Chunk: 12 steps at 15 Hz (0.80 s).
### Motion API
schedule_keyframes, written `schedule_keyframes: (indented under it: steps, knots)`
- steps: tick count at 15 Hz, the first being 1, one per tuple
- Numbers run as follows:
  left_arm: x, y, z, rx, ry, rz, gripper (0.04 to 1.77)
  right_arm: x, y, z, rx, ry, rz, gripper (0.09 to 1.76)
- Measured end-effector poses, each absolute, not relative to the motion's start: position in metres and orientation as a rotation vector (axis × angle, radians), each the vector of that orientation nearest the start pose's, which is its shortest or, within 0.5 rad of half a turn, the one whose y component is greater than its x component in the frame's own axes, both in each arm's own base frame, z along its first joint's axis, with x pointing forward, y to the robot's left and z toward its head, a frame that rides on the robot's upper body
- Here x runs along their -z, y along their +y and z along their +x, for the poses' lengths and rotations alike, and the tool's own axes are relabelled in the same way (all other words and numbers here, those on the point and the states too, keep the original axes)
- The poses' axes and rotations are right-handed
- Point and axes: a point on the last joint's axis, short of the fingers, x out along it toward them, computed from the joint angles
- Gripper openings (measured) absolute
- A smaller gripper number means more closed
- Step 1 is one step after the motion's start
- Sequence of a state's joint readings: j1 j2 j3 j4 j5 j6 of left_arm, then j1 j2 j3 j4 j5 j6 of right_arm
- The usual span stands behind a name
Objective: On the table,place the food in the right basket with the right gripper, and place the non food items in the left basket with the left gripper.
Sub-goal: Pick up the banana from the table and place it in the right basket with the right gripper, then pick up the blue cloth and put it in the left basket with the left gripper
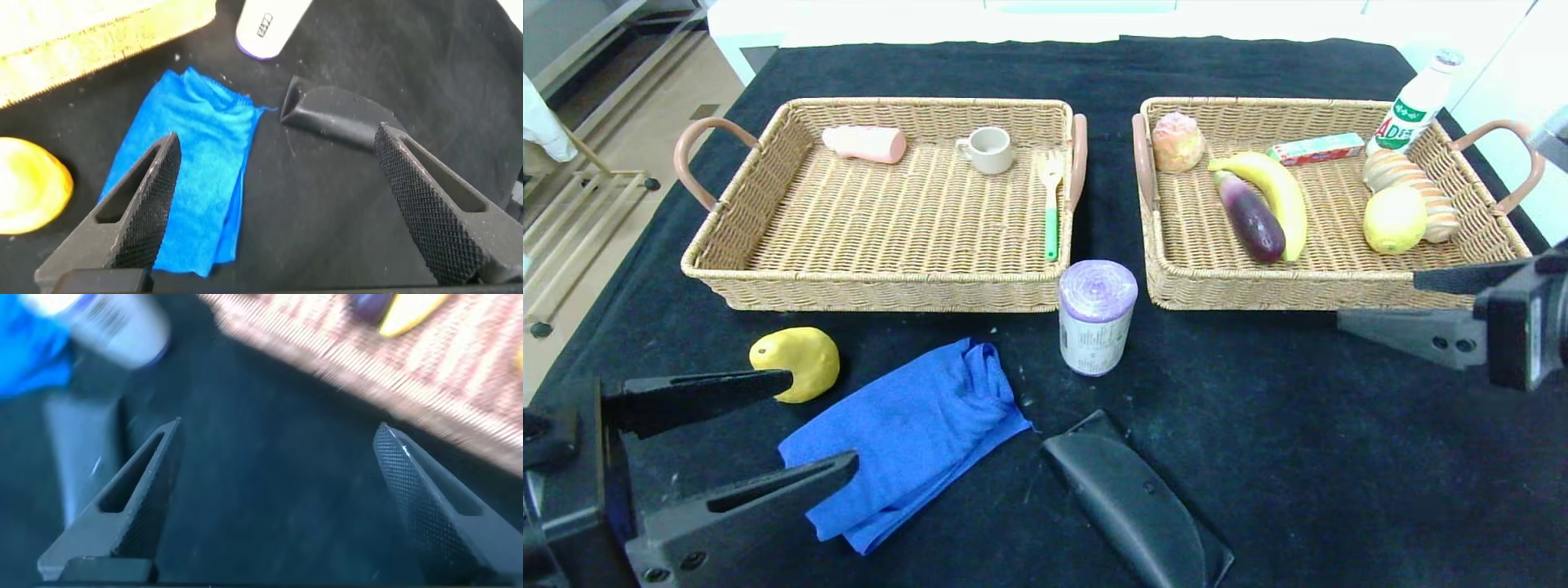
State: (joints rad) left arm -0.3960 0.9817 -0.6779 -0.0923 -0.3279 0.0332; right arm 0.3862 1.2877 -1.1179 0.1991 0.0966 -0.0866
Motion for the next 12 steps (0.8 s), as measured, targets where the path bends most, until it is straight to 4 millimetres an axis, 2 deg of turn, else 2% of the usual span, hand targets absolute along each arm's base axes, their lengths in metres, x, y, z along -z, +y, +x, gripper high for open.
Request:
schedule_keyframes:
  steps: [4, 9, 12]
  knots:
    - [-0.244, -0.052, 0.109, 0.664, 0.277, 0.051, 1.72, -0.272, 0.064, 0.146, -0.615, 0.334, -0.157, 1.70]
    - [-0.245, -0.053, 0.109, 0.580, 0.297, 0.074, 1.72, -0.237, 0.053, 0.117, -0.696, 0.279, -0.180, 1.70]
    - [-0.246, -0.053, 0.109, 0.553, 0.303, 0.081, 1.72, -0.230, 0.047, 0.104, -0.703, 0.268, -0.180, 1.70]
